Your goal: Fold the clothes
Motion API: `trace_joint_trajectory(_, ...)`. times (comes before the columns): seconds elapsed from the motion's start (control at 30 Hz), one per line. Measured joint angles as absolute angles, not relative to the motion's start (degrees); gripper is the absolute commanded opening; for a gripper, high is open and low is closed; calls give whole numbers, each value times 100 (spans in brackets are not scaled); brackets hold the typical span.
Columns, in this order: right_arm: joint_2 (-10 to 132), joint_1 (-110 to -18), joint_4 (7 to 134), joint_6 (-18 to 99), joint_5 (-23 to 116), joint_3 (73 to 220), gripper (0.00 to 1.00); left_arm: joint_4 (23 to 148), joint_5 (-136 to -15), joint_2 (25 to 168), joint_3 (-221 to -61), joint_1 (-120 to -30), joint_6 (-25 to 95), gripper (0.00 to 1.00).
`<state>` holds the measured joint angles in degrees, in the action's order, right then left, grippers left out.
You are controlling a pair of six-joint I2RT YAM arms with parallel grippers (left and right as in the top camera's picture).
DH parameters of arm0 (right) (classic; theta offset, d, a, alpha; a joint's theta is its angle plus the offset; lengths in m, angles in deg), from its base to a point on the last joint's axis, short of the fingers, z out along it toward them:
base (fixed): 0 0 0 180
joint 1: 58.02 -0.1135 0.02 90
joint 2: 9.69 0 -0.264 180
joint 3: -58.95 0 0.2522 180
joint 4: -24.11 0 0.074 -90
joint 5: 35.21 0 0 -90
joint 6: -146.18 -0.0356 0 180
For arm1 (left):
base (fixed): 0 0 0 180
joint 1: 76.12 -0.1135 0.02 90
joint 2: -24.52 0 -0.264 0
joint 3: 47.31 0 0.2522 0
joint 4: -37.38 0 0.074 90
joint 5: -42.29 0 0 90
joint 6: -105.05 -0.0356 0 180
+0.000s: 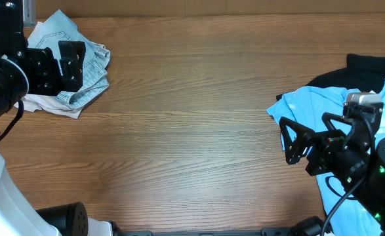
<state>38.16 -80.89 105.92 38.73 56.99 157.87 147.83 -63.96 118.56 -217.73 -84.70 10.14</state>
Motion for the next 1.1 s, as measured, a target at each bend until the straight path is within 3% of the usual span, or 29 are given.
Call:
trace_joint_trajectory(0.2,3635,-7739,9152,4618,6009,15304,100,14783,-6396,11856,-21773,-8470,1014,100)
trace_joint_trajectory(0.47,2444,-6201,6590,5177,4978,12570,100,14783,-6394,11856,-21773,-8470,1014,100)
trace_joint_trajectory(0.8,437,-5952,5182,5284,4469,9348,100,14783,-6394,11856,-21773,-8470,1014,100)
trace_joint_trajectory(1.1,-859,-5947,4575,5300,4449,7807,100,14785,-6396,11856,-21773,-8470,1014,100)
